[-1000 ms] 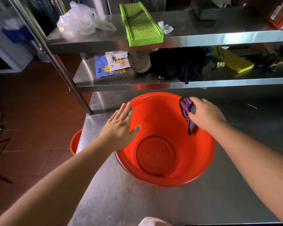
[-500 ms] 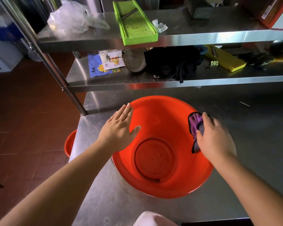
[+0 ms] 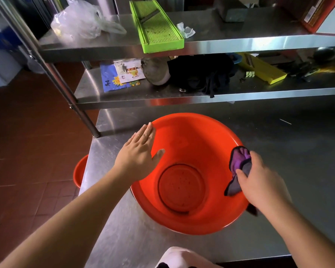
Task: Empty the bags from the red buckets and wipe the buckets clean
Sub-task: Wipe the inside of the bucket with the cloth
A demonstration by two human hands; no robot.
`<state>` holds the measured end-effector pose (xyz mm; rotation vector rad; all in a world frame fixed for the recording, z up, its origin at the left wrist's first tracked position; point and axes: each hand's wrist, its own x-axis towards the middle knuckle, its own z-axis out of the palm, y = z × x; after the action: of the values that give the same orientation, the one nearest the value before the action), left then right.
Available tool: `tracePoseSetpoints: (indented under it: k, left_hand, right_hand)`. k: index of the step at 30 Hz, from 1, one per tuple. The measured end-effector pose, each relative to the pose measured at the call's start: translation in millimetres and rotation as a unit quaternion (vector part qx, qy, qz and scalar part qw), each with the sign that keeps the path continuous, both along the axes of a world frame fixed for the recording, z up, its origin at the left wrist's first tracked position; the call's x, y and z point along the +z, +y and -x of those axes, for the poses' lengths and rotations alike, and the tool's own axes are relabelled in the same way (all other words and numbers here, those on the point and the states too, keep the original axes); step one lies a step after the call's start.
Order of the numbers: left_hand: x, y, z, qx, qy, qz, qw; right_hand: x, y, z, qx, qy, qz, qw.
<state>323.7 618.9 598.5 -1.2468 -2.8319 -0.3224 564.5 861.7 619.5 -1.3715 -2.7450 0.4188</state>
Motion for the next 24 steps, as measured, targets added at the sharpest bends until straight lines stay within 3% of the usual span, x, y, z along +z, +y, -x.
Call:
tracePoseSetpoints:
  k: [5, 10, 13, 19, 24]
  left_hand:
    - [5, -1, -8, 0.013, -0.011, -0.005, 1.000]
    - [8, -1, -39, 0.111, -0.054, -0.005, 0.992]
    - [15, -3, -41, 0.143, 0.001, -0.009, 0.990]
    - [12, 3, 0, 0.023, -0.013, 0.046, 0.999]
    - [0, 0, -3, 0.047, -0.001, 0.028, 0.999]
  right_hand:
    - [-3, 0, -3, -0.014, 0.007, 0.023, 1.000]
    - [0, 42, 43, -0.006, 0.060, 0.042, 0.997]
    - [3, 59, 75, 0.046, 0.045, 0.019, 0.998]
    - [2, 67, 114, 0.102, 0.043, -0.015, 0.994]
    - [-5, 63, 101, 0.097, 0.047, -0.015, 0.994]
